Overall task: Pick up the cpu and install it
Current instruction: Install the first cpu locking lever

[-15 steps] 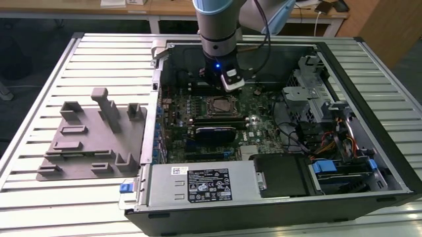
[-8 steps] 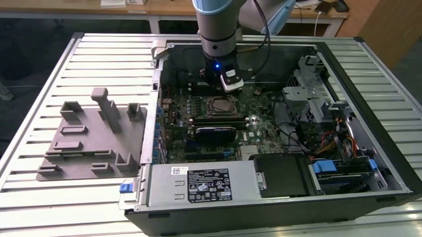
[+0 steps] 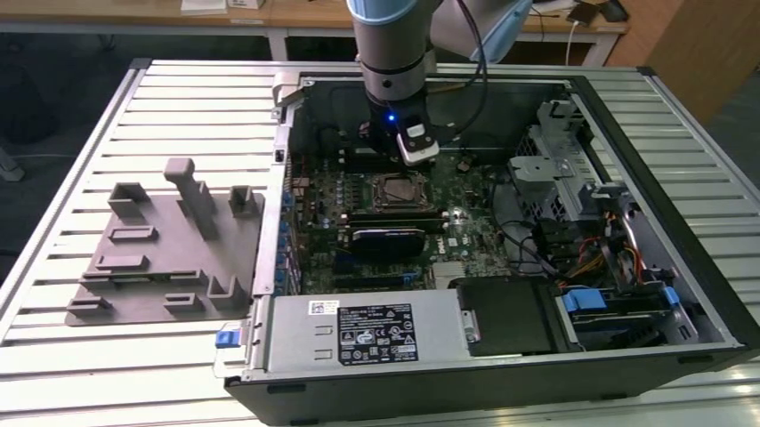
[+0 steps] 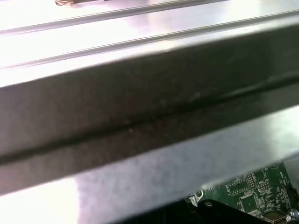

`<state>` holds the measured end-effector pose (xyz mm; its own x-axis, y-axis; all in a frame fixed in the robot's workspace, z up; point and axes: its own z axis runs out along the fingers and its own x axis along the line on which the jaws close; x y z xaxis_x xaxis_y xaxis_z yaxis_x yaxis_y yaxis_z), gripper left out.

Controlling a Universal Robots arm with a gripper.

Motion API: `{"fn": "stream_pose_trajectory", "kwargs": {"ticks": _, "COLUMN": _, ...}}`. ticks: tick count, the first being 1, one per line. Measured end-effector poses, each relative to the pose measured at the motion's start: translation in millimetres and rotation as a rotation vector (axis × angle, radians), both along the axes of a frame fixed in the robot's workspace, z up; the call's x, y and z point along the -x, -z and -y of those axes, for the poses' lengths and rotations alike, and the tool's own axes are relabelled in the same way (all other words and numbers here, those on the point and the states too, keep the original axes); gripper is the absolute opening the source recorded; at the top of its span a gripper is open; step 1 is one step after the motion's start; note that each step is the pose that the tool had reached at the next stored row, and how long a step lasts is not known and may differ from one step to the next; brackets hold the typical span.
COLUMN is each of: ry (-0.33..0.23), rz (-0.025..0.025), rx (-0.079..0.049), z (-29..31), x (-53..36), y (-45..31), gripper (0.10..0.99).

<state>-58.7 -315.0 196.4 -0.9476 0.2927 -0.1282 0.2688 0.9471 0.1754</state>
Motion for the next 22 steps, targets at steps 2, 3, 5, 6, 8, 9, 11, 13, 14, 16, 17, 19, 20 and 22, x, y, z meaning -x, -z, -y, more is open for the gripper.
{"fn": "stream_pose_trajectory", "kwargs": {"ticks": 2, "ry": 0.0, "rz": 0.0, "rx": 0.0, "z": 0.0, "x": 0.0, "y": -2.4, "gripper": 0.106}}
{"fn": "stream_pose_trajectory", "kwargs": {"ticks": 3, "ry": 0.0, "rz": 0.0001, "rx": 0.0, "z": 0.0, "x": 0.0, "y": -3.7, "gripper": 0.106}}
{"fn": "stream_pose_trajectory", "kwargs": {"ticks": 5, "ry": 0.0, "rz": 0.0, "rx": 0.0, "z": 0.0, "x": 0.0, "y": -6.0, "gripper": 0.106}}
{"fn": "stream_pose_trajectory", "kwargs": {"ticks": 6, "ry": 0.0, "rz": -0.0001, "rx": 0.0, "z": 0.0, "x": 0.0, "y": -6.8, "gripper": 0.106}}
{"fn": "stream_pose_trajectory", "kwargs": {"ticks": 8, "ry": 0.0, "rz": 0.0005, "rx": 0.0, "z": 0.0, "x": 0.0, "y": -7.1, "gripper": 0.106}}
{"fn": "stream_pose_trajectory", "kwargs": {"ticks": 9, "ry": 0.001, "rz": 0.0019, "rx": 0.0, "z": -0.1, "x": 0.0, "y": -7.1, "gripper": 0.106}}
{"fn": "stream_pose_trajectory", "kwargs": {"ticks": 11, "ry": 0.001, "rz": 0.0065, "rx": -0.002, "z": -0.4, "x": 0.0, "y": -6.9, "gripper": 0.106}}
{"fn": "stream_pose_trajectory", "kwargs": {"ticks": 13, "ry": 0.001, "rz": 0.0107, "rx": -0.003, "z": -0.8, "x": 0.0, "y": -6.8, "gripper": 0.106}}
{"fn": "stream_pose_trajectory", "kwargs": {"ticks": 14, "ry": 0.001, "rz": 0.0124, "rx": -0.003, "z": -1.0, "x": 0.1, "y": -6.7, "gripper": 0.106}}
{"fn": "stream_pose_trajectory", "kwargs": {"ticks": 16, "ry": 0.001, "rz": 0.0143, "rx": -0.003, "z": -1.0, "x": 0.1, "y": -6.5, "gripper": 0.106}}
{"fn": "stream_pose_trajectory", "kwargs": {"ticks": 17, "ry": 0.002, "rz": 0.0149, "rx": -0.004, "z": -1.1, "x": 0.3, "y": -6.3, "gripper": 0.106}}
{"fn": "stream_pose_trajectory", "kwargs": {"ticks": 19, "ry": 0.002, "rz": 0.0152, "rx": -0.009, "z": -1.0, "x": 0.7, "y": -5.8, "gripper": 0.106}}
{"fn": "stream_pose_trajectory", "kwargs": {"ticks": 20, "ry": 0.002, "rz": 0.0152, "rx": -0.01, "z": -1.1, "x": 0.9, "y": -5.5, "gripper": 0.106}}
{"fn": "stream_pose_trajectory", "kwargs": {"ticks": 22, "ry": 0.002, "rz": 0.0151, "rx": -0.014, "z": -1.1, "x": 1.5, "y": -5.2, "gripper": 0.106}}
